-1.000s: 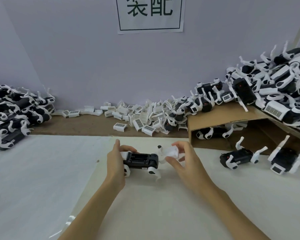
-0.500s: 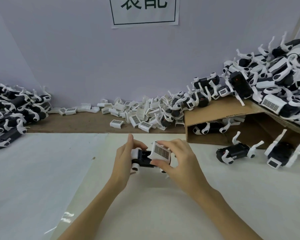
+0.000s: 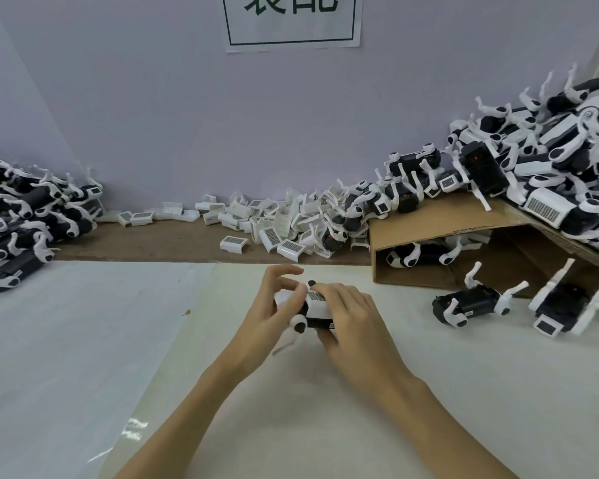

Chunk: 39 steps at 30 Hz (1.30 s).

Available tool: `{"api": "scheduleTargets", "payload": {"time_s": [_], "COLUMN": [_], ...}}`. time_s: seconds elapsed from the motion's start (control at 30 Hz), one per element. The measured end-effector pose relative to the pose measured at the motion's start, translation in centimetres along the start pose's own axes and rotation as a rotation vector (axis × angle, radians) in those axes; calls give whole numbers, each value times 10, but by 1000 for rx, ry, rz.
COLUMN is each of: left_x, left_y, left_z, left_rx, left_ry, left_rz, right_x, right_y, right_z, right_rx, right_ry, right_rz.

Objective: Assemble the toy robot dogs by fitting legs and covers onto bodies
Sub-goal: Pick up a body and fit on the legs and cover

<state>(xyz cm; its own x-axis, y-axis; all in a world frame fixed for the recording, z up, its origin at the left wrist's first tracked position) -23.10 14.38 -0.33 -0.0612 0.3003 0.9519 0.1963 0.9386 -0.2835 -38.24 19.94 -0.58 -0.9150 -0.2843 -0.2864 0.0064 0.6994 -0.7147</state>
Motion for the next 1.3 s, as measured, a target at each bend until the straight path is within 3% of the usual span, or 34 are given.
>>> {"api": "scheduleTargets", "payload": {"time_s": [0.17, 0.7, 0.9, 1.0, 1.17, 1.3], "left_x": [2, 5, 2, 2, 7, 5], "left_y": [-1, 0, -6, -8, -12, -12], "left_z": [2, -4, -9, -9, -20, -21], "left_rx": [-131, -140, -68, -58, -197, -241], "left_ry": [-33, -200, -296, -318, -282, -429], "left_rz": [98, 233, 239, 236, 291, 431], "right_x": [2, -12, -9, -4, 14, 30], "right_y": [3, 4, 3, 2, -2, -5], "right_z": [-6, -10, -10, -9, -24, -26], "right_rx": [32, 136, 202, 91, -108, -176], "right_ry": [-41, -67, -49, -157, -574, -419], "right_rz": [-5, -87, -78, -4, 229, 215]}}
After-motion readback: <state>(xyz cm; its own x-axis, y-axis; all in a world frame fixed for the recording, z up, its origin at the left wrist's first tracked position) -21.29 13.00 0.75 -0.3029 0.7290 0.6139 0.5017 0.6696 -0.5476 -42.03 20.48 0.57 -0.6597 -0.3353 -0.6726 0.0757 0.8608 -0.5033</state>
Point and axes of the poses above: each hand's wrist, its own y-axis away from the middle knuckle, its own z-axis out of the palm, x = y × z, the point moved 4 cm from there along -y, towards the middle knuckle, and after that the axes turned 15 degrees about x, right-handed, at the moved point
